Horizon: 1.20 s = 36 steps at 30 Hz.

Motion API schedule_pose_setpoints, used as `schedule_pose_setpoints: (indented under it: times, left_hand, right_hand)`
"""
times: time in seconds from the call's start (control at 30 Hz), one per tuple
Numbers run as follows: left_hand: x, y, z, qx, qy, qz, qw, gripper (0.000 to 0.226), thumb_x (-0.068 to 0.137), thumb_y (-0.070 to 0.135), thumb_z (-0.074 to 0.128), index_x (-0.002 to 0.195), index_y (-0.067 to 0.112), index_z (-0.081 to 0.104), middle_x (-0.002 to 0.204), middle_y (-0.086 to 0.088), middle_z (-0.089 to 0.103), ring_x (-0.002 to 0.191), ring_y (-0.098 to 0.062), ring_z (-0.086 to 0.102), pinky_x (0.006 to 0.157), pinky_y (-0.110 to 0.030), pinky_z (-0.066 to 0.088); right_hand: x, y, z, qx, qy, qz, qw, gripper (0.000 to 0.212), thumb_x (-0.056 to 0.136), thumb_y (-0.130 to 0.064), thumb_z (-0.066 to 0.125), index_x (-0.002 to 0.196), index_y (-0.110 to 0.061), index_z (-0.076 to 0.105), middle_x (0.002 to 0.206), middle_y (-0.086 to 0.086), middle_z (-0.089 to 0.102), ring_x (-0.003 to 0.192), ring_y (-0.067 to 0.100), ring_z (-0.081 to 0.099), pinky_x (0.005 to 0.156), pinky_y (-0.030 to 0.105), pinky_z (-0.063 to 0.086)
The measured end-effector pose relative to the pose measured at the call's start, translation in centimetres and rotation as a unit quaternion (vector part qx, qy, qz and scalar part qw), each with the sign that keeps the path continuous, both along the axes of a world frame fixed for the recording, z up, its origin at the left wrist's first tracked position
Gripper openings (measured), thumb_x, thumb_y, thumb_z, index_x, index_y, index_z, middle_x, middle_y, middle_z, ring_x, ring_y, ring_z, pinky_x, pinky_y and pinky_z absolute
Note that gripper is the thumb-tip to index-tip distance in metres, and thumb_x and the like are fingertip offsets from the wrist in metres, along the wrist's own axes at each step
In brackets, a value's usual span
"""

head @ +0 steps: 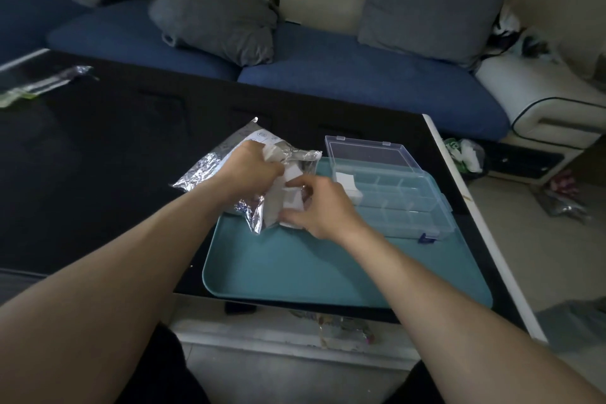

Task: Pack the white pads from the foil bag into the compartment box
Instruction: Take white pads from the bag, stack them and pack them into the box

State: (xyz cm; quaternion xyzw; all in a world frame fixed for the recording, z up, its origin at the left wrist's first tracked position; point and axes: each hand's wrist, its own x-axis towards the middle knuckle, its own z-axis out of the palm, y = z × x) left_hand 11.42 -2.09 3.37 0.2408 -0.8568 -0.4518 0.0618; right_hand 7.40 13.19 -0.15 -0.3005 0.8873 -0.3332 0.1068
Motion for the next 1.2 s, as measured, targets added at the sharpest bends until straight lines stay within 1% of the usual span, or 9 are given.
schedule_pose_setpoints:
  times: [0.07, 0.13, 0.3, 0.47, 0.63, 0.8, 1.03, 1.13, 1.2]
  left_hand:
    - [0.3, 0.2, 0.4, 0.042, 0.0, 0.007, 0.999, 0.013, 0.084, 0.009, 0.063, 0.072, 0.005, 0.061, 0.059, -0.01, 0.06, 0.047, -0.022, 0.056, 0.046, -0.025, 0.045]
    - [0.5, 0.4, 0.7, 0.087, 0.001, 0.007, 0.996, 0.011, 0.085, 0.006, 0.063, 0.075, 0.0, 0.064, 0.061, -0.015, 0.06, 0.049, -0.023, 0.055, 0.048, -0.025, 0.044]
    - [0.5, 1.0, 0.9, 0.147, 0.007, 0.012, 0.989, 0.021, 0.084, 0.004, 0.067, 0.096, -0.012, 0.067, 0.089, -0.032, 0.069, 0.074, -0.039, 0.067, 0.074, -0.05, 0.056]
    - [0.2, 1.1, 0.6, 0.177, 0.006, 0.033, 0.984, 0.022, 0.08, 0.005, 0.07, 0.095, -0.011, 0.065, 0.075, -0.023, 0.065, 0.07, -0.031, 0.062, 0.068, -0.044, 0.051]
    - [0.3, 1.3, 0.6, 0.124, 0.016, 0.037, 0.992, 0.013, 0.084, 0.009, 0.069, 0.086, -0.004, 0.067, 0.075, -0.022, 0.068, 0.065, -0.028, 0.063, 0.063, -0.04, 0.055]
    - [0.4, 1.0, 0.6, 0.009, 0.041, 0.014, 0.999, 0.01, 0.08, 0.017, 0.068, 0.077, 0.009, 0.064, 0.073, -0.011, 0.067, 0.068, -0.029, 0.065, 0.063, -0.036, 0.053]
    - [1.2, 2.8, 2.5, -0.084, 0.132, 0.002, 0.988, 0.028, 0.086, 0.034, 0.069, 0.092, 0.008, 0.064, 0.078, -0.004, 0.066, 0.073, -0.02, 0.063, 0.061, -0.032, 0.048]
    - [1.6, 3.7, 2.7, -0.089, 0.142, -0.075, 0.983, 0.027, 0.08, 0.041, 0.076, 0.094, 0.018, 0.068, 0.083, 0.002, 0.069, 0.079, -0.015, 0.066, 0.07, -0.033, 0.053]
    - [1.7, 4.0, 2.2, -0.109, 0.116, -0.152, 0.976, 0.037, 0.074, 0.051, 0.08, 0.097, 0.025, 0.067, 0.085, 0.007, 0.07, 0.081, -0.01, 0.065, 0.072, -0.031, 0.053]
  right_hand:
    - [0.1, 0.0, -0.1, -0.034, -0.067, -0.018, 0.997, 0.055, 0.071, -0.027, 0.09, 0.12, -0.02, 0.066, 0.087, -0.01, 0.059, 0.072, 0.008, 0.057, 0.058, 0.009, 0.04]
    - [0.1, 0.0, -0.6, -0.077, -0.09, -0.053, 0.992, 0.052, 0.068, -0.027, 0.093, 0.112, -0.022, 0.066, 0.088, -0.009, 0.061, 0.07, 0.01, 0.06, 0.062, 0.021, 0.045]
    - [0.6, -0.6, -1.1, -0.153, -0.136, -0.086, 0.975, 0.034, 0.064, -0.016, 0.094, 0.084, -0.025, 0.068, 0.082, -0.004, 0.073, 0.07, 0.009, 0.067, 0.066, 0.026, 0.053]
    - [1.5, -1.5, -1.7, -0.153, -0.116, -0.132, 0.972, 0.026, 0.064, -0.013, 0.091, 0.074, -0.025, 0.07, 0.073, -0.007, 0.069, 0.064, 0.005, 0.062, 0.063, 0.023, 0.049]
    - [1.4, -1.2, -1.3, -0.132, -0.099, -0.129, 0.978, 0.022, 0.074, -0.02, 0.088, 0.095, -0.015, 0.082, 0.08, -0.004, 0.067, 0.072, 0.003, 0.058, 0.054, 0.001, 0.038]
    - [0.2, 0.3, -0.2, -0.092, -0.101, -0.129, 0.982, 0.021, 0.076, -0.025, 0.086, 0.096, -0.019, 0.081, 0.09, -0.008, 0.063, 0.086, 0.008, 0.058, 0.05, 0.001, 0.035]
    - [-1.3, 4.1, 2.2, -0.116, -0.135, -0.132, 0.975, 0.02, 0.068, -0.021, 0.093, 0.081, -0.024, 0.079, 0.086, -0.006, 0.072, 0.076, 0.009, 0.066, 0.063, 0.016, 0.046]
    - [-1.6, 5.7, 3.0, -0.156, -0.181, -0.121, 0.963, 0.023, 0.064, -0.017, 0.094, 0.081, -0.021, 0.08, 0.089, -0.002, 0.077, 0.074, 0.008, 0.071, 0.069, 0.017, 0.052]
    - [-1.9, 6.6, 3.3, -0.188, -0.215, -0.114, 0.952, 0.036, 0.053, -0.02, 0.096, 0.086, -0.015, 0.08, 0.09, 0.005, 0.078, 0.083, 0.019, 0.075, 0.082, 0.031, 0.058]
